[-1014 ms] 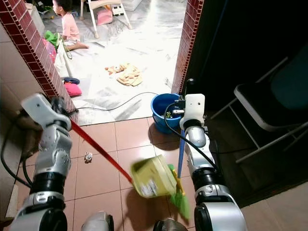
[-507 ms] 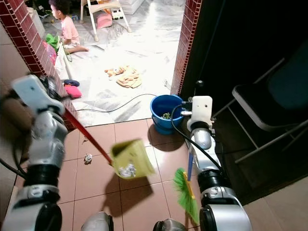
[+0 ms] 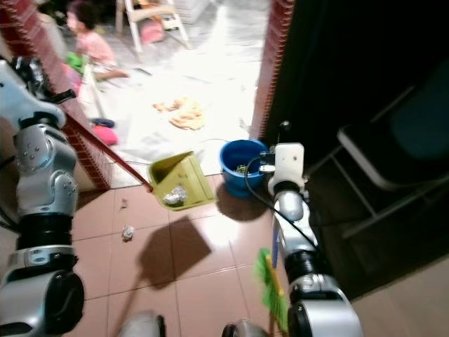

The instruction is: Sweep floor

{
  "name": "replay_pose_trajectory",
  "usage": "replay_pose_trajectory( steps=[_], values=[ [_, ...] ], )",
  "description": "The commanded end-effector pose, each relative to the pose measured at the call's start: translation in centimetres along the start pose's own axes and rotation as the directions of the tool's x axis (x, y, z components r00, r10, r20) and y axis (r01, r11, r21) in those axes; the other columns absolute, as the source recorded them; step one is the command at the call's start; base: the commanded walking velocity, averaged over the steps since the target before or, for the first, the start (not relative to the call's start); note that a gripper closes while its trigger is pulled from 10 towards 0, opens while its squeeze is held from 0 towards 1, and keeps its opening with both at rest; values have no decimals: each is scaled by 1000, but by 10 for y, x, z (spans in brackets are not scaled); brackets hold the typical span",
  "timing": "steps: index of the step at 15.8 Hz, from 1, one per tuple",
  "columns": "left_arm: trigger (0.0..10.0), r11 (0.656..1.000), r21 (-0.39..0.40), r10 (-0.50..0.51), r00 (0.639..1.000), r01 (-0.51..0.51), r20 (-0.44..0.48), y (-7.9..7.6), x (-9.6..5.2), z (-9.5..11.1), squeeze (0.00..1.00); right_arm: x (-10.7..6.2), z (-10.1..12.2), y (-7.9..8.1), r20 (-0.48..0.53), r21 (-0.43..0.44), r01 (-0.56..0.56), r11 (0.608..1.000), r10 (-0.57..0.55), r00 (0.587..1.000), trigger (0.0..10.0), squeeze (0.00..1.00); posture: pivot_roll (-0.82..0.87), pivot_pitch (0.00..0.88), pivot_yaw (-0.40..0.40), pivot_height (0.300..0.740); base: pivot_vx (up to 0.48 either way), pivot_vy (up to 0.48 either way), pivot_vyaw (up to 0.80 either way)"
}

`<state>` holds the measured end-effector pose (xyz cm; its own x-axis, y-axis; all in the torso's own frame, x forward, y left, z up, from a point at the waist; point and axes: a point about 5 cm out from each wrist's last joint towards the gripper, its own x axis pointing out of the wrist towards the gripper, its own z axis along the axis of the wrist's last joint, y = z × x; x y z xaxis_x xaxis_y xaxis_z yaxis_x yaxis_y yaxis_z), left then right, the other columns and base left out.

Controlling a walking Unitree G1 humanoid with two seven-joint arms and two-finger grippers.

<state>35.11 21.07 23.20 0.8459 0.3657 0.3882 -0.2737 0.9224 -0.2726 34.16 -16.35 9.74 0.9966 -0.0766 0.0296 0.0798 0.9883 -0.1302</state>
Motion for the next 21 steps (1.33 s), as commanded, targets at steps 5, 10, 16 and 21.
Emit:
replay_pose_trajectory(
  steps=[5, 10, 16, 21],
  values=[
    [10000, 994, -10, -108, 986, 110, 131, -27, 4, 26, 0, 2, 3, 7, 8, 22, -41, 999, 40, 999, 10000, 0, -16, 0, -21, 731, 110, 0, -188],
    [10000, 992, -18, -124, 982, 128, 144, -33, 5, 28, 0, 2, 5, 10, 16, 19, -60, 998, 59, 998, 10000, 0, -23, 0, -21, 731, 434, 0, 0],
    [10000, 989, -12, -141, 980, 144, 144, -37, 4, 26, 0, 3, 7, 14, 18, 33, -75, 997, 74, 997, 10000, 0, -23, 0, -20, 731, 480, 0, -332],
    [10000, 988, -13, -148, 980, 151, 134, -39, 4, 23, 0, 3, 7, 15, 18, 37, -81, 996, 80, 997, 10000, 0, -26, 0, -18, 731, 480, 0, 0]
  ],
)
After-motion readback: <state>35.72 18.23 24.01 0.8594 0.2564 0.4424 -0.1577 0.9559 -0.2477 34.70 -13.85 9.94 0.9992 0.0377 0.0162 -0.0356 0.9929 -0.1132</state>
